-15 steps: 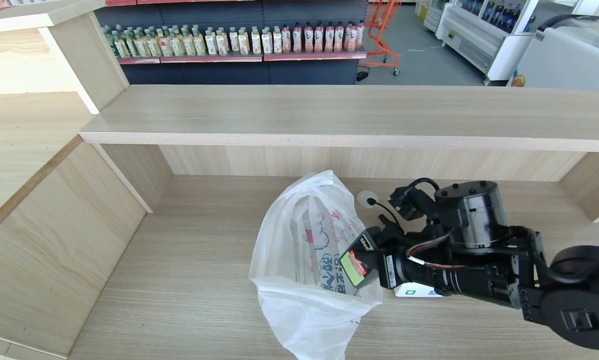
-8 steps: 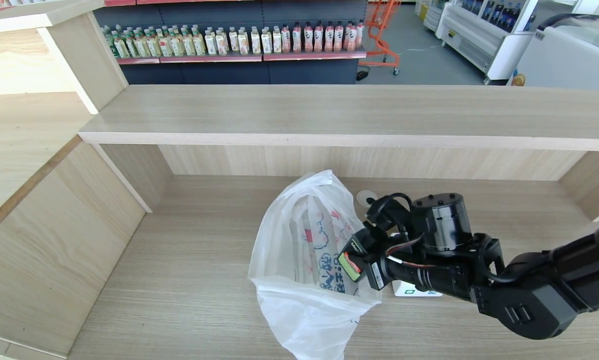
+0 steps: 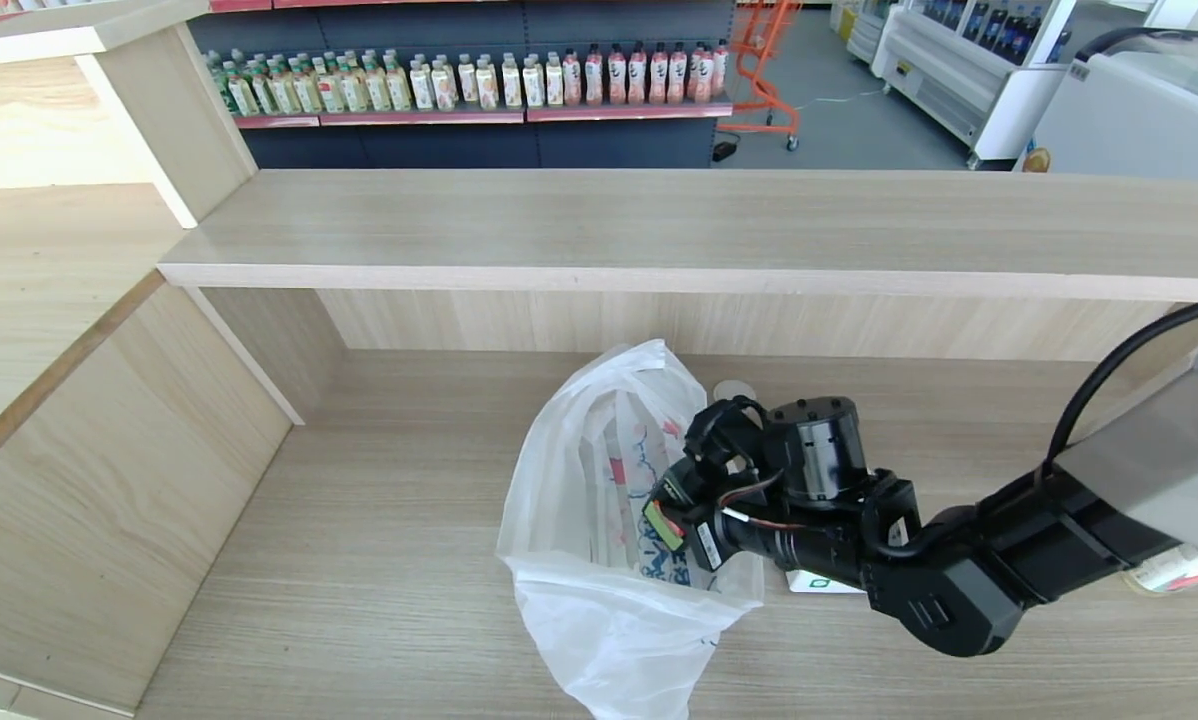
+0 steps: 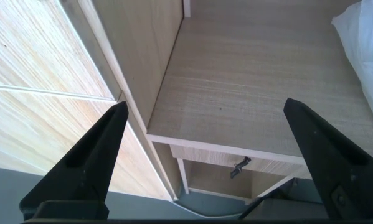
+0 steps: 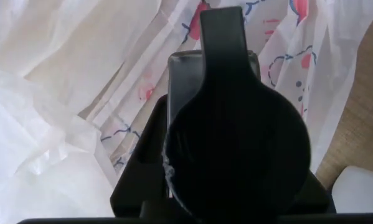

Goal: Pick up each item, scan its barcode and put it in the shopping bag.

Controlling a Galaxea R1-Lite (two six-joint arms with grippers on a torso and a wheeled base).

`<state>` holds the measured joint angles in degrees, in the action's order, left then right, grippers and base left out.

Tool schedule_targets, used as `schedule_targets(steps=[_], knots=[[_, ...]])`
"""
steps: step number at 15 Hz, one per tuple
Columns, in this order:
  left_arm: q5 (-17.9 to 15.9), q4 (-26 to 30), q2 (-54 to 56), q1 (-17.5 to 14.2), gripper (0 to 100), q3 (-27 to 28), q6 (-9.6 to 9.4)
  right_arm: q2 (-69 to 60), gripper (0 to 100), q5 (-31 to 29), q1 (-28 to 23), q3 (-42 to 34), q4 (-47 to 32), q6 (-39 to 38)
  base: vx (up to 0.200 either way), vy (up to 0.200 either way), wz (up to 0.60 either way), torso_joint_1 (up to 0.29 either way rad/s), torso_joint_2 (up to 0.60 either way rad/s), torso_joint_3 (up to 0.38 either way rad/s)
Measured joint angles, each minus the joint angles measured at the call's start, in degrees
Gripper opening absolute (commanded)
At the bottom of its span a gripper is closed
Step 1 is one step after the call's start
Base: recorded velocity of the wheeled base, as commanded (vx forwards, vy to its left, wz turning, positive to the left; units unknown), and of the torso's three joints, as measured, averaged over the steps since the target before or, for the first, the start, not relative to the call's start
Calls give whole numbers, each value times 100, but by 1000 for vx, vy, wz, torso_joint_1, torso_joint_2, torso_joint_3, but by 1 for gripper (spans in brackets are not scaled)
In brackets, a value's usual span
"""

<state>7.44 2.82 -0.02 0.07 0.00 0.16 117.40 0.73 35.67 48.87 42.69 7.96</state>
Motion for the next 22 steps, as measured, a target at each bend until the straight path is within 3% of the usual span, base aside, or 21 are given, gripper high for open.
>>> schedule_targets(steps=[5, 10, 11, 15, 19, 22], knots=[[2, -2, 0, -2, 100, 0, 0, -577, 0, 758, -41, -15, -79, -1595, 0, 0, 0, 0, 0, 0], [0, 0, 0, -2, 100, 0, 0, -795, 0, 1097, -240, -518, -134, -1069, 0, 0, 0, 0, 0, 0], [2, -2, 0, -2, 100, 0, 0, -675, 100, 1103, -279, -480, -130, -796, 0, 0, 0, 0, 0, 0], [2, 0, 0, -2, 100, 0, 0, -340, 100, 1128, -358, -205, -128, -512, 0, 0, 0, 0, 0, 0], [0, -2, 0, -2, 100, 0, 0, -441, 100, 1243, -390, 84, -176, -1143, 0, 0, 0, 0, 0, 0], [0, 0, 0, -2, 100, 0, 0, -1125, 100, 1476, -519, -122, -189, -1710, 0, 0, 0, 0, 0, 0]])
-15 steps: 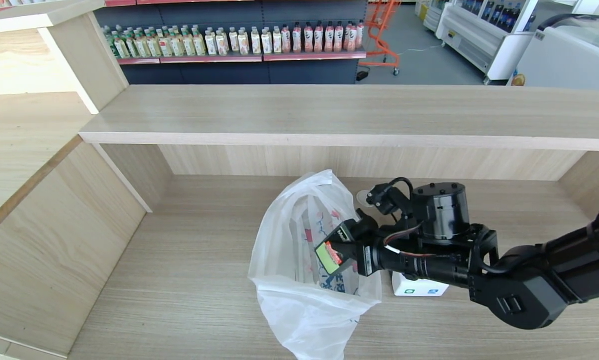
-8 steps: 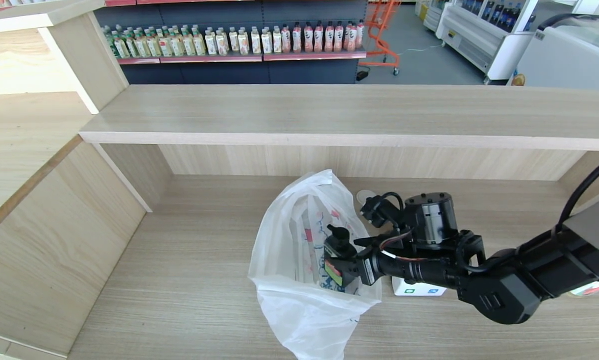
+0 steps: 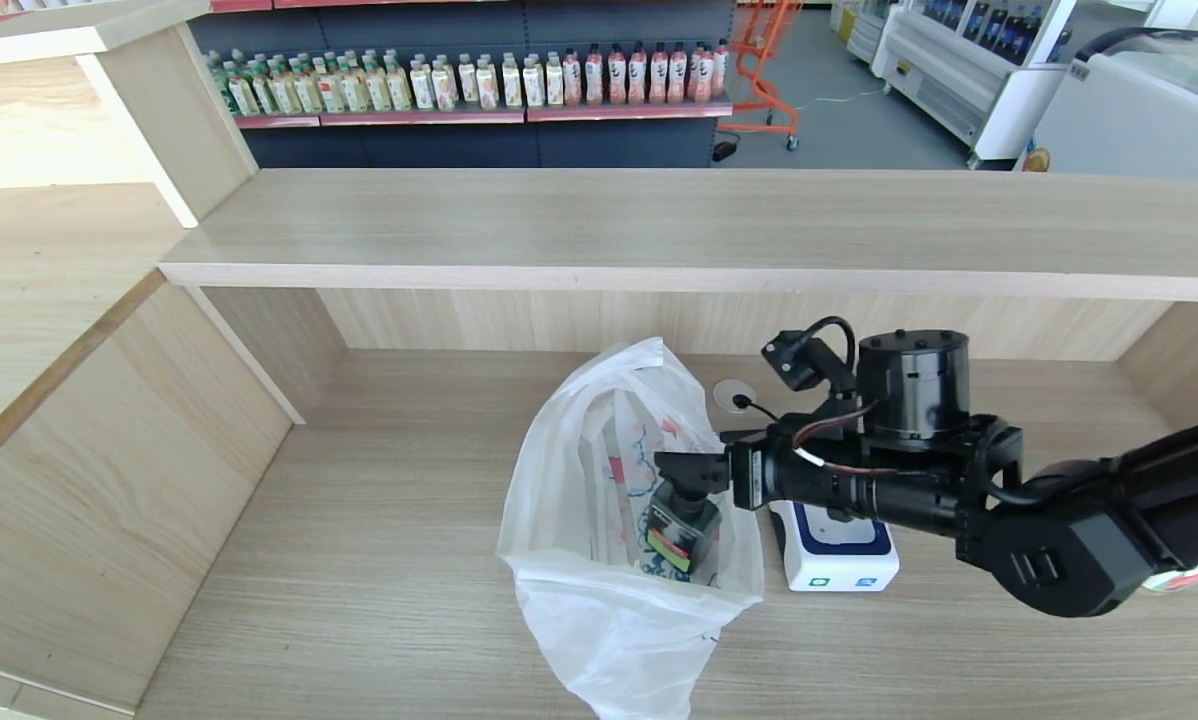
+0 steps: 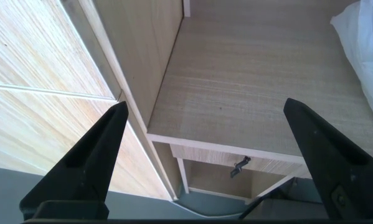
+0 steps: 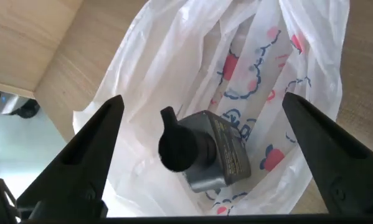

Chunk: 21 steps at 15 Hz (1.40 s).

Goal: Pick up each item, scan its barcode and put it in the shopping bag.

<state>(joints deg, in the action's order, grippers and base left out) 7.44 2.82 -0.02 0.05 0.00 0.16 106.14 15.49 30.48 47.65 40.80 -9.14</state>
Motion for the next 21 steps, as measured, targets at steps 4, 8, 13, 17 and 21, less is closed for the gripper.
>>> schedule_targets(steps=[4, 8, 13, 17, 21], knots=[[0, 0, 0, 0, 100, 0, 0, -1537, 100, 34, -413, -722, -725, 52, 0, 0, 0, 0, 0, 0], [2, 0, 0, 0, 100, 0, 0, -2837, 100, 16, -1106, -1208, -1548, 318, 0, 0, 0, 0, 0, 0], [0, -2, 0, -5, 100, 0, -2, -3511, 100, 13, -1209, -1858, -1563, 335, 0, 0, 0, 0, 0, 0], [2, 0, 0, 2, 100, 0, 9, -3679, 100, 12, -1229, -1960, -1570, 343, 0, -50, 0, 1, 1, 1], [2, -2, 0, 11, 100, 0, 17, -3705, 100, 18, -1223, -1982, -1565, 345, 0, -200, 0, 2, 0, 2]])
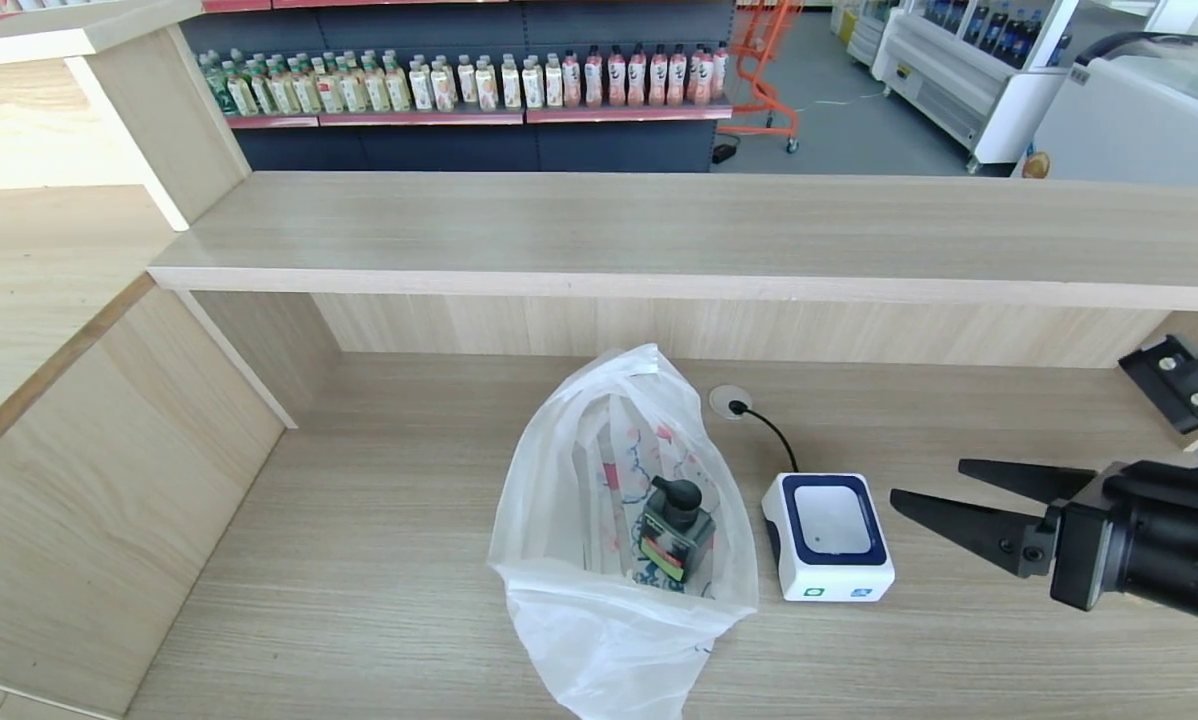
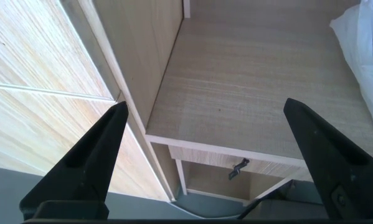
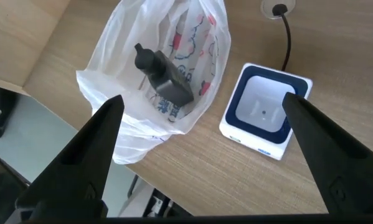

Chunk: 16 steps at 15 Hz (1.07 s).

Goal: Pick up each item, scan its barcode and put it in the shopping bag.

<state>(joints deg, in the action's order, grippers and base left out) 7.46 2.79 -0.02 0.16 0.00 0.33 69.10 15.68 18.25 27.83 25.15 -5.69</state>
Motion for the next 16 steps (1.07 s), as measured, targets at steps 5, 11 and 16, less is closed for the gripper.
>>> schedule_targets(steps=[5, 11, 16], knots=[[-2, 2, 0, -16, 100, 0, -20, -24, 100, -18, -10, -68, -6, -2, 0, -40, 0, 2, 0, 0], [0, 2, 0, -5, 100, 0, 7, -124, 100, -71, -12, -239, -2, -10, -200, 0, 0, 7, 1, 1], [0, 0, 0, -6, 100, 0, -4, -146, 100, -391, -6, -278, 0, -10, -80, -80, 0, -1, -3, 1]])
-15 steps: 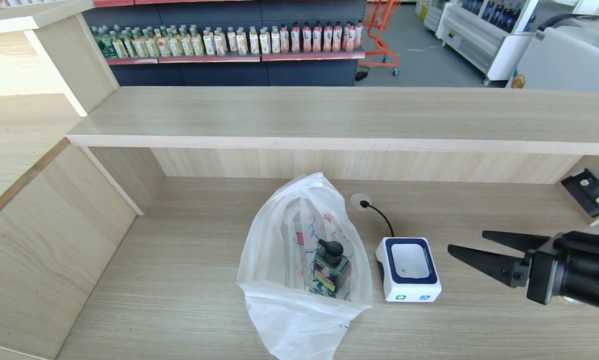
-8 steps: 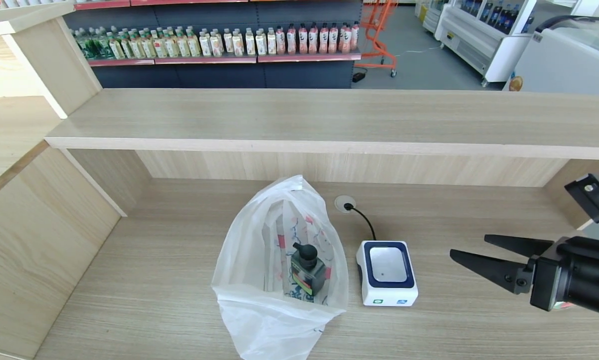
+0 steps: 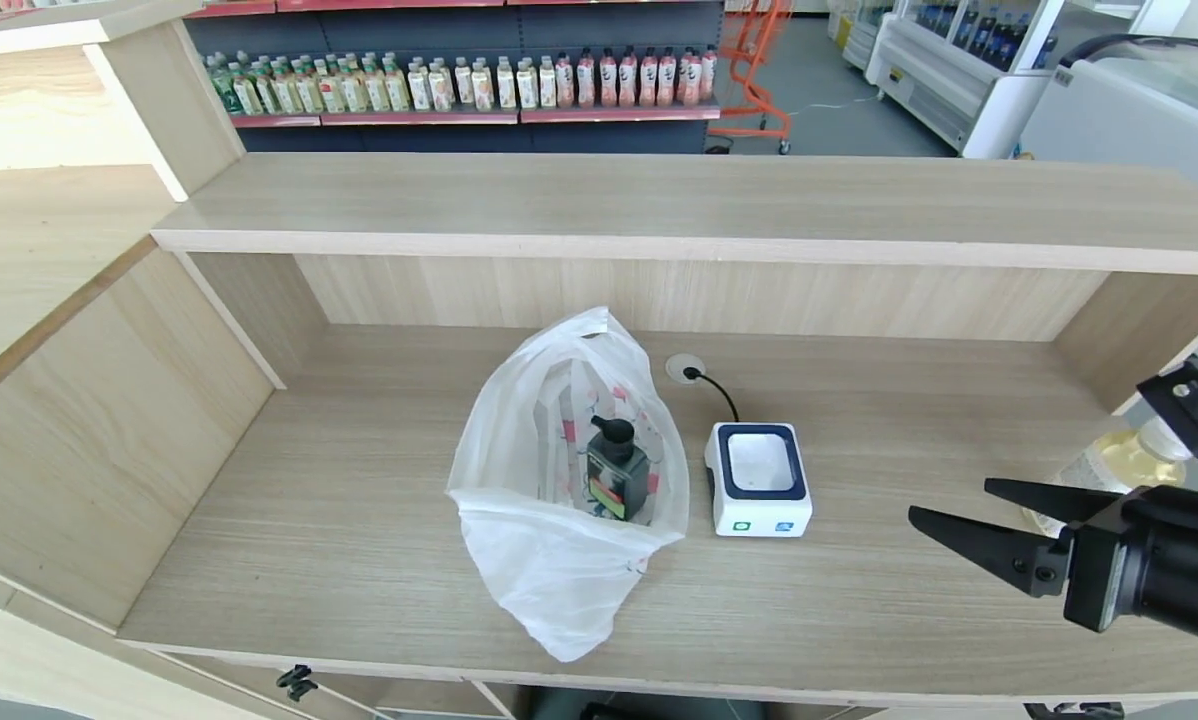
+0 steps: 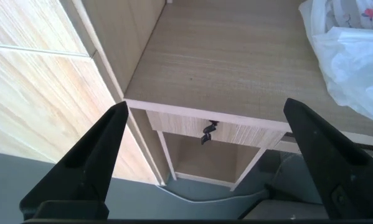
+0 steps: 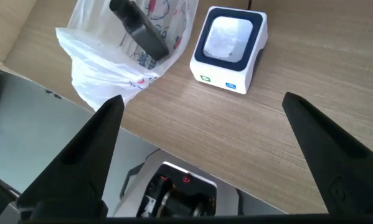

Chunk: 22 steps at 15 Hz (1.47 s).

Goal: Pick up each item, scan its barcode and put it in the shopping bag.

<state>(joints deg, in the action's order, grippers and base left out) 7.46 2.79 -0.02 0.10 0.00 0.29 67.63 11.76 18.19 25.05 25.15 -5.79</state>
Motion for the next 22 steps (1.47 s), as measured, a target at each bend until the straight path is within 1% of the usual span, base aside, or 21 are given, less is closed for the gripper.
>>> schedule_targets(steps=[6, 10, 12, 15, 17, 18, 20, 22], knots=[[-2, 0, 0, -10, 100, 0, 0, -105, 100, -416, -99, -336, -2, 0, -200, -200, 0, 7, 6, 2], [-2, 0, 0, -10, 100, 0, -7, -16, 100, -1054, -265, -306, 16, -1, 0, 0, 0, 0, 0, 0], [-2, 2, 0, -7, 100, 0, -11, 196, 100, -1379, -581, -184, 28, 54, 0, 0, 0, 0, 0, 0], [-2, 2, 0, -2, 100, 0, -9, 675, 100, -1816, -1460, 72, 257, 584, 0, 0, 0, 0, 0, 0], [-2, 0, 0, -5, 100, 0, -11, 1040, 100, -1935, -2075, 140, 594, 970, 0, 0, 0, 0, 0, 0], [-2, 0, 0, -10, 100, 0, -13, 1211, 100, -1950, -2289, 155, 736, 1074, 0, 0, 0, 0, 0, 0], [-2, 2, 0, 0, 100, 0, -11, 1530, 100, -1924, -2521, 173, 897, 1107, 0, 0, 0, 0, 0, 0], [-2, 2, 0, -5, 100, 0, -11, 1869, 100, -1777, -2626, 182, 1117, 1093, 0, 0, 0, 0, 0, 0]])
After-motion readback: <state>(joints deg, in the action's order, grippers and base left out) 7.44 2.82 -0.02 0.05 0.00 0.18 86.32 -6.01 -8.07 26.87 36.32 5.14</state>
